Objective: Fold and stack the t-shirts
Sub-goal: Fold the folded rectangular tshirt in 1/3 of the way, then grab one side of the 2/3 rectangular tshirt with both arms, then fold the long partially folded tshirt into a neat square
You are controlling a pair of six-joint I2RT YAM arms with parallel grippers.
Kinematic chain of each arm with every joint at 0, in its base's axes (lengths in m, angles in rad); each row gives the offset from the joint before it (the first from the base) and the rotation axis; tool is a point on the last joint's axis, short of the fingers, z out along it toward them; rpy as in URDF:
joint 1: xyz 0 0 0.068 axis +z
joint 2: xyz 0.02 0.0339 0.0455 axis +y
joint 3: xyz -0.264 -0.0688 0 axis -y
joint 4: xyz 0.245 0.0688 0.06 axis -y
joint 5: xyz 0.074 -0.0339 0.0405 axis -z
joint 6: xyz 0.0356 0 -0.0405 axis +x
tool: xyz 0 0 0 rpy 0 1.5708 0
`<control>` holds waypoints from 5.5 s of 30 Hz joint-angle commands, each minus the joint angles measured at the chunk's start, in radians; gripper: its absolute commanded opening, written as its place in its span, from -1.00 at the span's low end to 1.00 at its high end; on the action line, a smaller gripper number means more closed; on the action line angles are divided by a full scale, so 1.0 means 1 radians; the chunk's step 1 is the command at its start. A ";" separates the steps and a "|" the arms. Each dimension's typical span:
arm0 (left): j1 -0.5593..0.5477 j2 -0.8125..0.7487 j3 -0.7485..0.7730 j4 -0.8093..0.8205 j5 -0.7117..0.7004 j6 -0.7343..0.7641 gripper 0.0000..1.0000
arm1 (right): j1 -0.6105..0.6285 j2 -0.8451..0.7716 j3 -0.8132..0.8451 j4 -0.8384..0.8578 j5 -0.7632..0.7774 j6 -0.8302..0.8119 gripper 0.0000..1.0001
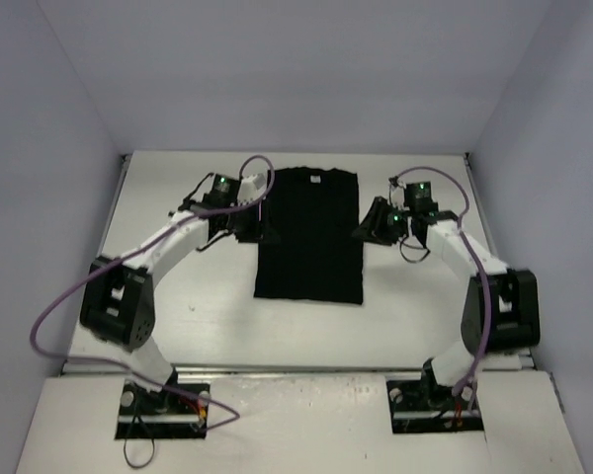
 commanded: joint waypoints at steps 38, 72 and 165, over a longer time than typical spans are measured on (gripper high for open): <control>0.017 -0.058 -0.377 0.176 0.082 -0.035 -0.37 | 0.145 -0.060 -0.307 0.080 0.020 -0.024 -0.49; -0.063 -0.217 -0.370 -0.023 -0.271 -0.180 0.15 | 0.104 -0.391 -0.330 -0.226 0.496 0.099 0.01; -0.064 -0.319 -0.002 -0.465 -0.201 -0.101 -1.00 | 0.459 -0.079 0.308 -0.636 0.706 0.115 -1.00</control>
